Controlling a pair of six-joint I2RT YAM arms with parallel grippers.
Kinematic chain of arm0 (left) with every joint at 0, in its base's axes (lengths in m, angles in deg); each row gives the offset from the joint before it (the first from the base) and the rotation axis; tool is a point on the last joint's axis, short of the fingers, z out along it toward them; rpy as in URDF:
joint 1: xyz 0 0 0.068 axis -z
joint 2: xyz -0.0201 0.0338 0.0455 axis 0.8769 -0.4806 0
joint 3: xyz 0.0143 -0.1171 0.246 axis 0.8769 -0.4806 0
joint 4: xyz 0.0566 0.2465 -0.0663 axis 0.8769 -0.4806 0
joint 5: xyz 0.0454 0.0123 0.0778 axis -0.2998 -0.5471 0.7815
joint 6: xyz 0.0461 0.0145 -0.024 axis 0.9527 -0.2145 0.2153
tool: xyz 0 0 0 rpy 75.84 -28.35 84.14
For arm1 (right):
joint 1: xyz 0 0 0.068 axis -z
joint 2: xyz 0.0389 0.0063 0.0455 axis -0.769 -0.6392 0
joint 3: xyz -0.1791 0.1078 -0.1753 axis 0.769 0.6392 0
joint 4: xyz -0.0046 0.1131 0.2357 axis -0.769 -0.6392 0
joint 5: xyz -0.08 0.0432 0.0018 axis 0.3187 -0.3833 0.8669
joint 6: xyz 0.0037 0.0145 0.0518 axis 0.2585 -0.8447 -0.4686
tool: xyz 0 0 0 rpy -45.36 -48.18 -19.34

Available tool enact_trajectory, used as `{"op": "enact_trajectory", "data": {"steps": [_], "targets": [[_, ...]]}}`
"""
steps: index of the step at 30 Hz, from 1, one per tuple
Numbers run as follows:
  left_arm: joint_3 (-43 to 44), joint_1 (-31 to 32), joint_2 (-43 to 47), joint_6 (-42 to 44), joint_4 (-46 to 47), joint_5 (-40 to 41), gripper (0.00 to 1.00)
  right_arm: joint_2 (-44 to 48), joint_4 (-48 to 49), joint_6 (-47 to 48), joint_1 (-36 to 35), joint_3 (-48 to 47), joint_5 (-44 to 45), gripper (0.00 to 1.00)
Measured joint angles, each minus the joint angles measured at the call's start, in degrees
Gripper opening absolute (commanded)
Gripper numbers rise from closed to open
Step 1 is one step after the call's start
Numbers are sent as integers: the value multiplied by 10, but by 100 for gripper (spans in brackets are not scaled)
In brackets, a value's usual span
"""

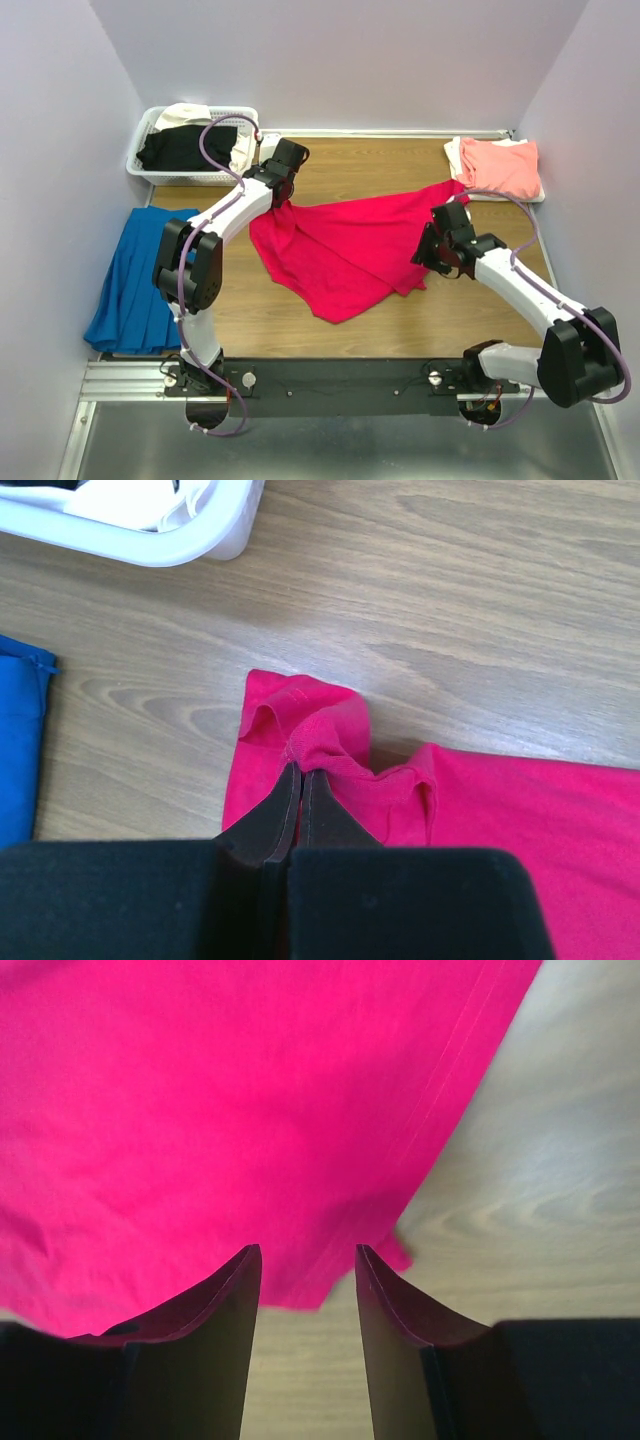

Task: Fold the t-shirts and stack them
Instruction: Flatten out the tshirt

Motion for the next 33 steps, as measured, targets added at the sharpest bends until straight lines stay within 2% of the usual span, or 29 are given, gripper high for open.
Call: {"op": "enact_trajectory", "data": {"steps": [12, 21, 28, 33], "targets": [[-16, 0, 0, 3, 11, -21, 0, 11, 0, -63, -81, 77, -43, 58], [-31, 0, 0, 3, 12, -22, 0, 6, 6, -79, -84, 89, -33, 53], [-35, 0, 2, 5, 12, -22, 0, -18, 21, -86, -84, 89, 0, 59], [-36, -4, 5, 7, 13, -22, 0, -50, 49, -89, -86, 88, 8, 59]]}}
